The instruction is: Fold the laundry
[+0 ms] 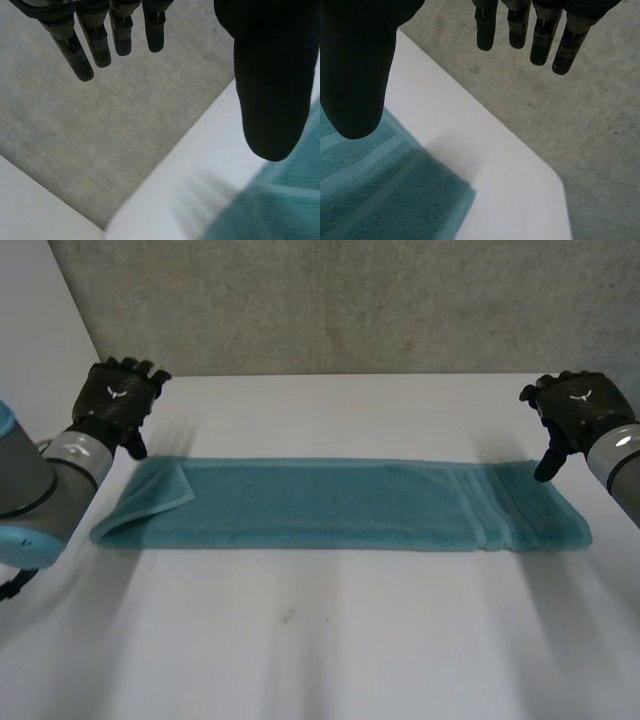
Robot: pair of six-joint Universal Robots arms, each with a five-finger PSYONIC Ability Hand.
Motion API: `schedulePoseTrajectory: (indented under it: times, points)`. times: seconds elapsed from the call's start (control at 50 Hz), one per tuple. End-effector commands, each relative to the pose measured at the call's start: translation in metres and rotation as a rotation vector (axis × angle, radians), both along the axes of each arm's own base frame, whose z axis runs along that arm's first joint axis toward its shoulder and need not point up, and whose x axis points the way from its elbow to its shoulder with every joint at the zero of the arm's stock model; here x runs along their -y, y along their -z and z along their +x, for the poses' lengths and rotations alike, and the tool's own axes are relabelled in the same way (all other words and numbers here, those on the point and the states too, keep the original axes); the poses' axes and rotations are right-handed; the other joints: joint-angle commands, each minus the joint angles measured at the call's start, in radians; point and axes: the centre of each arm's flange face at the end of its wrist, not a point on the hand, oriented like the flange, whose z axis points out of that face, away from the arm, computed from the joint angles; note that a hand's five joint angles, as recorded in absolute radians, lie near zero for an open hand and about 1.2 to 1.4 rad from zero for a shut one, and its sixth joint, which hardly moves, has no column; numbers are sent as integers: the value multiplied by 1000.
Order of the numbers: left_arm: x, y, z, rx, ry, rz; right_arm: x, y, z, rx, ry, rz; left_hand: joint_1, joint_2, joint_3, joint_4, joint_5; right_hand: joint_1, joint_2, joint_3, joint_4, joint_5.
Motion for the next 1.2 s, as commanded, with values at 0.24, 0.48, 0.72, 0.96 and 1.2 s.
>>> schedulePoseTrajectory:
  times: [0.24, 0.48, 0.72, 0.96, 1.2]
  points:
    - [-8, 59, 18, 159, -46, 36, -18, 30, -19, 26, -15, 186, 9, 17, 13, 17, 18, -35, -46, -41, -59, -72]
    - [22, 91, 38, 198, -102, 82, -22, 39, -19, 17, -23, 198, 12, 20, 16, 20, 21, -35, -46, -41, -59, -72]
    - [2, 71, 43, 129, -128, 201, -22, 41, -18, 18, -24, 197, 12, 20, 16, 20, 21, -35, -46, -41, -59, -72]
    - [-7, 65, 34, -34, -115, 253, -23, 43, -17, 17, -26, 199, 27, 35, 31, 35, 36, -35, -46, -41, -59, -72]
    - [11, 86, 36, -30, -123, 269, -22, 43, -18, 14, -25, 199, 27, 35, 31, 35, 36, -35, -46, -41, -59, -72]
